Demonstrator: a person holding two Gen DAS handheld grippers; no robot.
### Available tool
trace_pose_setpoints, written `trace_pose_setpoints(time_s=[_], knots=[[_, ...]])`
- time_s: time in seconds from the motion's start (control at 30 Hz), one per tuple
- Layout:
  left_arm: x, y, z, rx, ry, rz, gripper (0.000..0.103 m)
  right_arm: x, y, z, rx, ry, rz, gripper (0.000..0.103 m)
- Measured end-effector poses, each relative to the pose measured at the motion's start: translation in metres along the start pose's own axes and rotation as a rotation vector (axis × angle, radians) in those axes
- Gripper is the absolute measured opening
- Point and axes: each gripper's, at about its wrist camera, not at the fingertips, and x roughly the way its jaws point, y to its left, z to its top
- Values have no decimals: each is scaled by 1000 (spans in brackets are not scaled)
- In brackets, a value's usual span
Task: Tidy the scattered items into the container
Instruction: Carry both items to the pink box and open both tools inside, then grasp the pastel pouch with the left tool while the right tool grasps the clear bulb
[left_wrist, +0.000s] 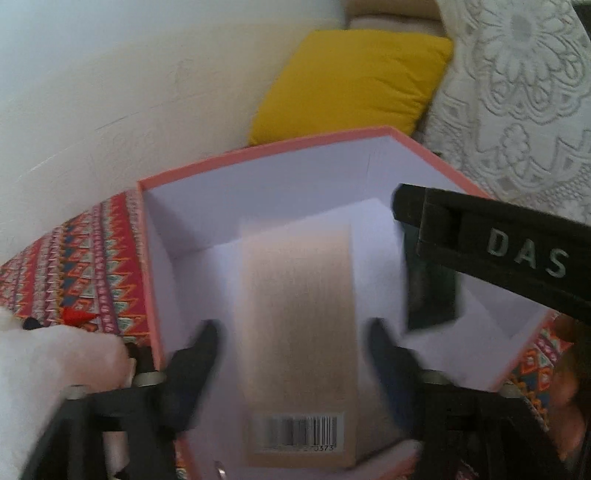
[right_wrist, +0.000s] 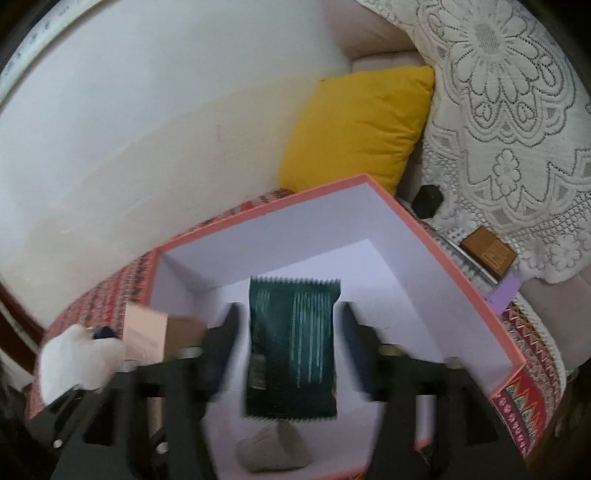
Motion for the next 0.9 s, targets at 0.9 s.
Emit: trace_pose_setpoints(time_s=[0.9], knots=[[-192,194,-170,-191,3,274,91,-119,142,-114,-241,-78,153,100]])
